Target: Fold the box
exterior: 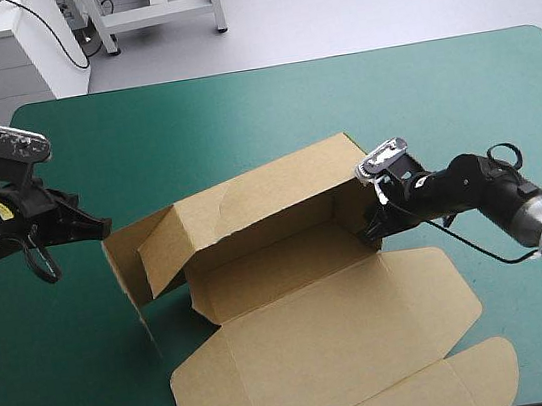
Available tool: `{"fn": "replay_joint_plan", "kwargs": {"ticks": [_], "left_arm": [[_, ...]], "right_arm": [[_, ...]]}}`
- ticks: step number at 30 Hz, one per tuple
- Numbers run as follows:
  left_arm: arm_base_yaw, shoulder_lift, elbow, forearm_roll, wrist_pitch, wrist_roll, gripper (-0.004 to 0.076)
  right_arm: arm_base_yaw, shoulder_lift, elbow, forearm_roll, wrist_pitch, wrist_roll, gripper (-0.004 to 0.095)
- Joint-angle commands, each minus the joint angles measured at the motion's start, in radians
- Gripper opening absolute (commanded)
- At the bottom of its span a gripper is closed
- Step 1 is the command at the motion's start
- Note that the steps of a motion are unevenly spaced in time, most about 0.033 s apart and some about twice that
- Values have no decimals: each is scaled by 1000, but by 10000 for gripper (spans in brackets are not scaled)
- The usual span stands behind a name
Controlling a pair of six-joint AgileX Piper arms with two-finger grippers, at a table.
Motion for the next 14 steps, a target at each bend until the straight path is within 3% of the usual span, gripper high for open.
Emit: {"fn": "replay_joint_plan", "kwargs": {"ticks": [1, 5, 8, 11, 14], "left_arm": [[43, -21, 3, -37, -63, 12, 14], [53, -21, 16, -37, -58, 12, 12], [53, -21, 18, -37, -58, 12, 12], [53, -21, 18, -37, -67, 12, 9], [53, -21, 18, -48, -79, 12, 9]], "right_arm": [[4, -30, -27, 33, 33, -2, -18], [2, -54, -32, -5, 35, 64, -18], [2, -92, -62, -145, 66, 202, -18], [2, -127, -119, -308, 167, 353, -18], [2, -130, -199, -394, 318, 451, -18]]}}
